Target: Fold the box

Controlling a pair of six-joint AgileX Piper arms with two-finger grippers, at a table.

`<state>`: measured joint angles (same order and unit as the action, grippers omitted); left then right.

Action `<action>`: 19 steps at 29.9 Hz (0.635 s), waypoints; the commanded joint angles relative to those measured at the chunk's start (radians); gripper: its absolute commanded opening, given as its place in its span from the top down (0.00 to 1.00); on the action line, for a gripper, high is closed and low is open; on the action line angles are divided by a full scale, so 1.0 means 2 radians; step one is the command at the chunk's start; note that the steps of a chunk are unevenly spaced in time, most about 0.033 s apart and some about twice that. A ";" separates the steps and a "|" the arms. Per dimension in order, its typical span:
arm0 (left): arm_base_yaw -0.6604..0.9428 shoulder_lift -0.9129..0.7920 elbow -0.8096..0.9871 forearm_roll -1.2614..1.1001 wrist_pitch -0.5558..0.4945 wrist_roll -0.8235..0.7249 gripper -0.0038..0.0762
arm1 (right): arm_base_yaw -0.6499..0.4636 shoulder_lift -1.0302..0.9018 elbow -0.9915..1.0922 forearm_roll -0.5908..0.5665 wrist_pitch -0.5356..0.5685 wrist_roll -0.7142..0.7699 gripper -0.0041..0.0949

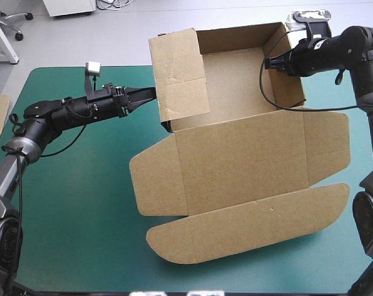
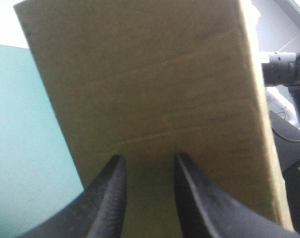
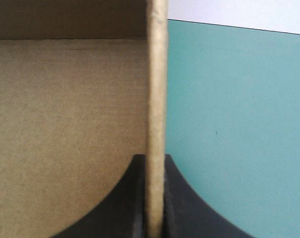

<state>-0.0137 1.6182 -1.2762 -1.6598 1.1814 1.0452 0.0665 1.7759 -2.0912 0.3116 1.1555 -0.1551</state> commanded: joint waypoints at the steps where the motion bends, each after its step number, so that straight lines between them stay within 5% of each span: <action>1: -0.003 -0.020 -0.028 -0.078 0.023 -0.007 0.63 | -0.006 -0.025 -0.015 0.021 -0.025 0.001 0.99; 6: -0.003 -0.020 -0.039 -0.066 0.023 -0.014 0.45 | -0.006 -0.024 -0.001 0.021 -0.027 0.001 0.99; 19: -0.033 -0.020 -0.071 -0.044 -0.003 -0.026 0.40 | -0.006 -0.024 0.015 0.012 -0.037 0.007 0.99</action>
<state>-0.0651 1.6182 -1.3596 -1.6633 1.1666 1.0074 0.0665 1.7769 -2.0352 0.3058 1.1387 -0.1539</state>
